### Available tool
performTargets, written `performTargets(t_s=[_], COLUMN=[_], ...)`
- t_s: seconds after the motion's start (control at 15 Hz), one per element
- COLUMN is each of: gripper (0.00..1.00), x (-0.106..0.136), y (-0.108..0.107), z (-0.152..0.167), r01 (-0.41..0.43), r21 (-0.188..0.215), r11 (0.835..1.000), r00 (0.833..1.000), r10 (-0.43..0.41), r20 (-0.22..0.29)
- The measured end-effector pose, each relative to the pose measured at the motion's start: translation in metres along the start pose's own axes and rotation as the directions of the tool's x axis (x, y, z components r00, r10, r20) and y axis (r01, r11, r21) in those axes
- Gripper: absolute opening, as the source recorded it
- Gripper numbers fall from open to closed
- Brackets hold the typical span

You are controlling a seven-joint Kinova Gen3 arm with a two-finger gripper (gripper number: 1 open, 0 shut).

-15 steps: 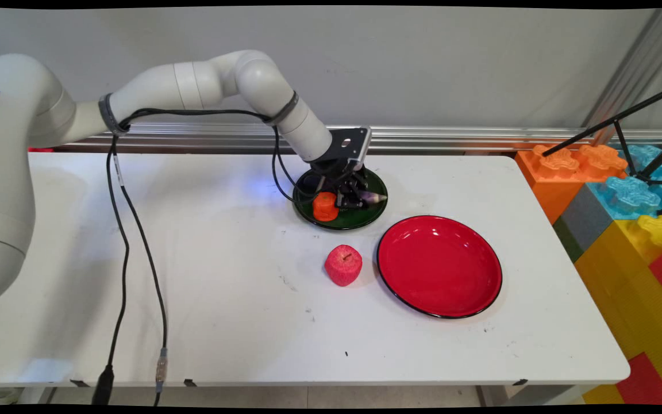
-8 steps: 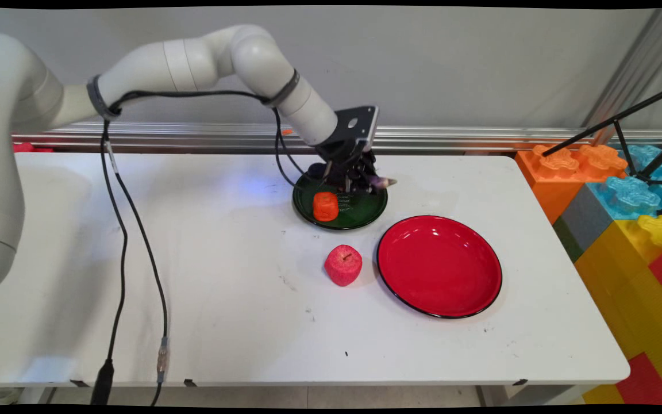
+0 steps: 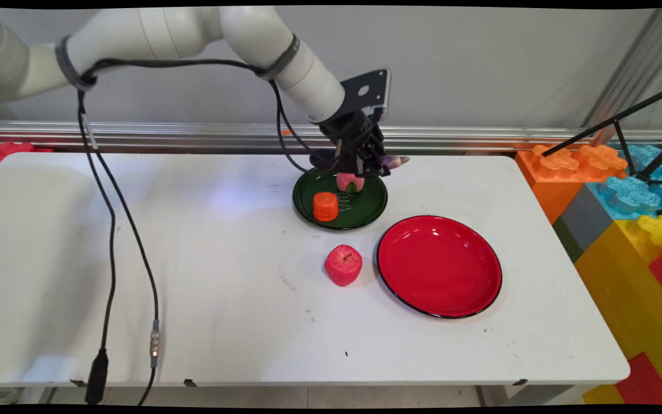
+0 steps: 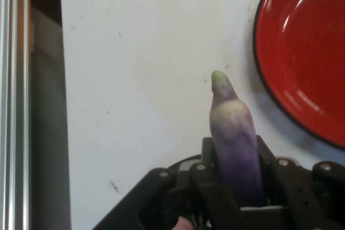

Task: Place the picked object on the table

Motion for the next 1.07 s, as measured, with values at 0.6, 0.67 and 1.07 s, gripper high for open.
performTargets(t_s=[0.6,0.67,1.07], gripper=[0.00,0.00,0.00], x=[0.038,0.038,0.027], y=[0.072,0.083,0.145], z=[-0.070,-0.078,-0.106], r01=[0.213,0.231,0.315], r21=[-0.030,-0.038,-0.113], r11=[0.977,0.972,0.942], r00=[0.976,0.972,0.947], r10=[-0.212,-0.229,-0.305], r20=[0.046,0.057,0.101])
